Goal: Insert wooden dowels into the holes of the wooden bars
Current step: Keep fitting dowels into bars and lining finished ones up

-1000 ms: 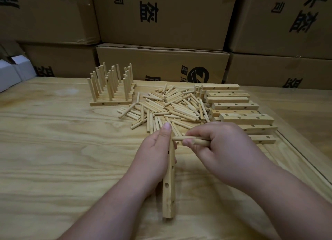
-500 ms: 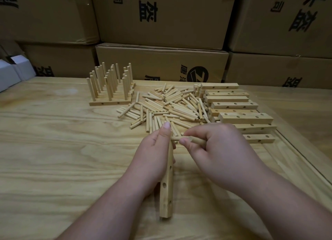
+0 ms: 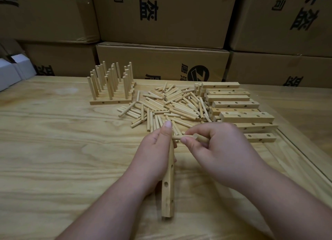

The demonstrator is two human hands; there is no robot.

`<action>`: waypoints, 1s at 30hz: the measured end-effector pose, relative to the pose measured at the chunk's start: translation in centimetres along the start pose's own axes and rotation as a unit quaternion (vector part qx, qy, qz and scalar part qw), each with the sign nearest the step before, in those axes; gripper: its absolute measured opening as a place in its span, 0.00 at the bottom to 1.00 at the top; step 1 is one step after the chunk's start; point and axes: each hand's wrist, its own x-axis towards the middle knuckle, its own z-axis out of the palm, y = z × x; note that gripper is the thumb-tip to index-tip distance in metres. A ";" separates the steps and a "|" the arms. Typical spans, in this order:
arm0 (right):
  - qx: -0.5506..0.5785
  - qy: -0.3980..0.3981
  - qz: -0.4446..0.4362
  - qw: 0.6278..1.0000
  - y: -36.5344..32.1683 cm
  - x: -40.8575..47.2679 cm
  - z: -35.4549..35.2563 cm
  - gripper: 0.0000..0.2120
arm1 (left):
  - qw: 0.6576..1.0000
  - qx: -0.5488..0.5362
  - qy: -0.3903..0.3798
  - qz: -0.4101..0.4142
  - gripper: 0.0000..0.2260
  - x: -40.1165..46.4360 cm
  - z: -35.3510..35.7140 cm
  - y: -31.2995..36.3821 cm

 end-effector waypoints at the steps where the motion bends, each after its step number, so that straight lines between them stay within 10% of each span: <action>1: 0.010 -0.009 0.006 1.000 0.1 0.1 -0.1 0.06 | 1.000 0.000 -0.001 0.000 0.25 -0.1 0.0 0.1; 30: -0.008 0.010 -0.012 1.000 0.1 -0.1 0.3 0.06 | 0.999 -0.031 0.000 -0.010 0.22 -0.7 0.1 1.1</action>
